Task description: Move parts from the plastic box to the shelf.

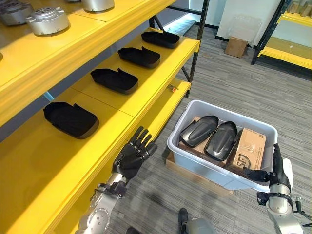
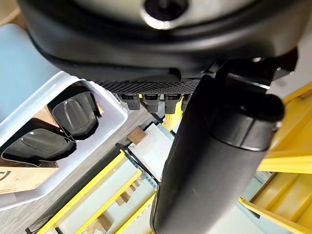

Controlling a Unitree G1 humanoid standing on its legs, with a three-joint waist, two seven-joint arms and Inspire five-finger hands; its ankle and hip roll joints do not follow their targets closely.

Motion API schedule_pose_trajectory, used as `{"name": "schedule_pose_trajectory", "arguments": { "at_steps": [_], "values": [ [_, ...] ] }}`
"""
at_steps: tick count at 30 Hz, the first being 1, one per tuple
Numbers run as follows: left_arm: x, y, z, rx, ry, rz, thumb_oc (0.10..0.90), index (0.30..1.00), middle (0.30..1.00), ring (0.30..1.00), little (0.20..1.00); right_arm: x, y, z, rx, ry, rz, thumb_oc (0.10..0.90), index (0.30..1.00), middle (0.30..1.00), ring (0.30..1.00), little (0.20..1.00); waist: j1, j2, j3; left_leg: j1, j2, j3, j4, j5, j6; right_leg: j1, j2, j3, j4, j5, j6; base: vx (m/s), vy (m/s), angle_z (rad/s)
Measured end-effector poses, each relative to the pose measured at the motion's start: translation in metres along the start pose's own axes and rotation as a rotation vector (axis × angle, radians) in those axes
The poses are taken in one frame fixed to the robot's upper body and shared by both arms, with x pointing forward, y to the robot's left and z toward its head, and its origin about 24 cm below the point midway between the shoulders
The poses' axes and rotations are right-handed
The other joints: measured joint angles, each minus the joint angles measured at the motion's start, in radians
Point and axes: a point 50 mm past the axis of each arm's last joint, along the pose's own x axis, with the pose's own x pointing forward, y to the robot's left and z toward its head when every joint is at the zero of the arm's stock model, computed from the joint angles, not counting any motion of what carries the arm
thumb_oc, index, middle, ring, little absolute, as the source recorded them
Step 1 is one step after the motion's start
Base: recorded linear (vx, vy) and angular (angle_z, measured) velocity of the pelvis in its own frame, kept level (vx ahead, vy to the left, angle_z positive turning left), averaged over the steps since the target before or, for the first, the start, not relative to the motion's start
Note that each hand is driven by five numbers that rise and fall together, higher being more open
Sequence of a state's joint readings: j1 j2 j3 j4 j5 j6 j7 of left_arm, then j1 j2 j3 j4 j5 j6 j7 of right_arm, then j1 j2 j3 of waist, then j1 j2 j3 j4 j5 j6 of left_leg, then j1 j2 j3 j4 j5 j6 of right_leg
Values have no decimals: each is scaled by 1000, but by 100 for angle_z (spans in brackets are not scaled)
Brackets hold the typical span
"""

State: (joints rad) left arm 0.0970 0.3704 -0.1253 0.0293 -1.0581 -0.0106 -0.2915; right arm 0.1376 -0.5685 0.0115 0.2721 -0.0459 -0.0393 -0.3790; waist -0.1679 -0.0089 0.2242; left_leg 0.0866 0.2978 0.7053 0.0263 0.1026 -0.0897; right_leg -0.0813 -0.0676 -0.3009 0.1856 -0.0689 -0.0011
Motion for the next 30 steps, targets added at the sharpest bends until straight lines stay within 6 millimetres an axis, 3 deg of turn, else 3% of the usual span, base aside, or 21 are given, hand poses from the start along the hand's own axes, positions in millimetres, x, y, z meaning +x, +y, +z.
{"name": "schedule_pose_trajectory", "arguments": {
  "at_steps": [3, 5, 6, 7, 8, 9, 10, 11, 13, 14, 15, 17, 18, 21, 22, 23, 27, 30],
  "values": [
    [0, 0, 1, -1, -23, 2, 900, 1000, 1000, 1000, 1000, 1, 7, 9, -27, -59, 45, 900, 1000, 1000, 1000, 1000, 6, 3, 0, 4, 12, -36, 20, 1, -1, -25, 2, 17, 57, -38, -17, 61, -50, -28],
    [0, 1, 4, -20, -60, 18, 900, 1000, 1000, 1000, 1000, 3, 23, 26, -16, -137, 128, 900, 1000, 1000, 1000, 1000, 37, -3, 2, 2, 13, -219, 87, 1, 4, -52, 27, 106, 117, -44, -37, 140, 42, -87],
    [-2, 2, 5, -17, -76, 32, 900, 1000, 1000, 1000, 1000, 2, 31, 32, -12, -168, 170, 900, 1000, 1000, 1000, 1000, 51, -15, 8, -37, 16, -315, 160, -45, 2, -42, 26, 155, 109, -36, -41, 212, 148, -94],
    [-4, 3, 4, -18, -75, 37, 900, 1000, 1000, 1000, 1000, 0, 36, 35, -10, -185, 204, 900, 1000, 1000, 1000, 1000, 69, -14, 8, -36, 5, -395, 136, -98, -20, -23, 31, 189, 78, -19, -41, 222, 217, -85],
    [-4, 3, 3, -17, -71, 36, 900, 1000, 1000, 1000, 1000, -3, 40, 36, -6, -188, 230, 900, 1000, 1000, 1000, 1000, 65, -9, 6, -36, 9, -407, 82, -102, -47, 8, 35, 197, 40, -10, -21, 220, 254, -59],
    [-2, 2, 3, -16, -70, 23, 900, 1000, 1000, 1000, 1000, -6, 41, 34, -5, -180, 239, 900, 1000, 1000, 1000, 1000, 59, -7, 6, -47, 30, -398, 30, -76, -78, 31, 35, 191, 19, -12, -17, 359, 448, -9],
    [4, -4, 1, -13, -66, -24, 900, 1000, 1000, 1000, 1000, -6, 39, 30, -10, -158, 230, 900, 1000, 1000, 1000, 1000, 38, 2, 3, -118, 94, -333, -13, -14, -86, 43, 31, 155, 14, -28, -35, 363, 449, 14],
    [7, -7, -1, -13, -61, -45, 900, 1000, 1000, 1000, 1000, -5, 38, 30, -2, -147, 224, 900, 1000, 1000, 1000, 1000, 31, 14, 0, -156, 108, -327, -30, 5, -87, 42, 26, 155, 22, -38, -39, 334, 400, 14],
    [13, -10, -4, -13, -52, -60, 900, 1000, 1000, 1000, 1000, -3, 46, 35, 17, -140, 233, 900, 1000, 1000, 1000, 1000, 43, -9, 14, -170, 68, -357, -49, -6, -58, 12, -22, 200, 95, -68, -7, 176, 186, -34],
    [12, -8, -9, -19, -38, -49, 900, 1000, 1000, 1000, 1000, -4, 49, 38, 29, -147, 250, 900, 1000, 1000, 1000, 1000, 43, -5, 14, -167, 51, -370, -52, -8, -55, 13, -32, 226, 105, -72, -3, 200, 192, -63],
    [9, -8, -13, -27, -25, -40, 900, 1000, 1000, 1000, 1000, -6, 51, 41, 35, -159, 264, 900, 1000, 1000, 1000, 1000, 40, 9, 19, -159, 49, -381, -51, -8, -55, 21, -32, 242, 102, -70, 5, 194, 167, -69],
    [9, -10, -19, -41, -21, -39, 900, 1000, 1000, 1000, 1000, -8, 49, 46, 38, -181, 266, 900, 1000, 1000, 1000, 1000, 33, 87, 19, -86, 20, -342, -50, -27, -31, 30, -32, 249, 106, -84, 44, 164, 108, -78],
    [11, -10, -18, -41, -28, -46, 900, 1000, 1000, 1000, 1000, -8, 51, 46, 44, -177, 265, 900, 1000, 1000, 1000, 1000, 34, 98, 22, -57, 2, -345, -77, 31, -27, 31, -50, 241, 117, -87, 73, 153, 80, -58],
    [10, -7, -12, -18, -37, -50, 900, 1000, 1000, 1000, 1000, -18, 68, 46, 49, -171, 324, 900, 1000, 1000, 1000, 1000, 35, 41, 17, -30, -69, -306, -99, 57, -23, 52, -132, 190, 82, -60, 124, 125, 59, -26],
    [9, -4, -8, 12, -27, -47, 900, 1000, 1000, 1000, 1000, -23, 77, 49, 81, -169, 343, 900, 1000, 1000, 1000, 1000, 37, 12, 15, -30, -89, -293, -103, 60, -17, 74, -152, 155, 26, -20, 141, 118, 28, -14],
    [7, -2, -6, 27, -22, -43, 900, 1000, 1000, 1000, 1000, -25, 82, 51, 102, -169, 348, 900, 1000, 1000, 1000, 1000, 42, 4, 15, -30, -94, -288, -102, 57, -14, 92, -156, 137, -7, 5, 146, 104, 11, -9],
    [4, 3, 1, 46, -38, -26, 900, 1000, 1000, 1000, 1000, -24, 90, 63, 126, -196, 358, 900, 1000, 1000, 1000, 1000, 73, -2, 15, 12, -108, -296, -102, 40, -2, 164, -162, 96, -97, 46, 151, 90, -20, -11],
    [4, 2, 1, 41, -45, -28, 900, 1000, 1000, 1000, 1000, -18, 89, 70, 121, -212, 341, 900, 1000, 1000, 1000, 1000, 78, -2, 15, 15, -88, -297, -102, 35, -10, 174, -137, 98, -121, 45, 152, 72, -70, -11]
  ]
}}
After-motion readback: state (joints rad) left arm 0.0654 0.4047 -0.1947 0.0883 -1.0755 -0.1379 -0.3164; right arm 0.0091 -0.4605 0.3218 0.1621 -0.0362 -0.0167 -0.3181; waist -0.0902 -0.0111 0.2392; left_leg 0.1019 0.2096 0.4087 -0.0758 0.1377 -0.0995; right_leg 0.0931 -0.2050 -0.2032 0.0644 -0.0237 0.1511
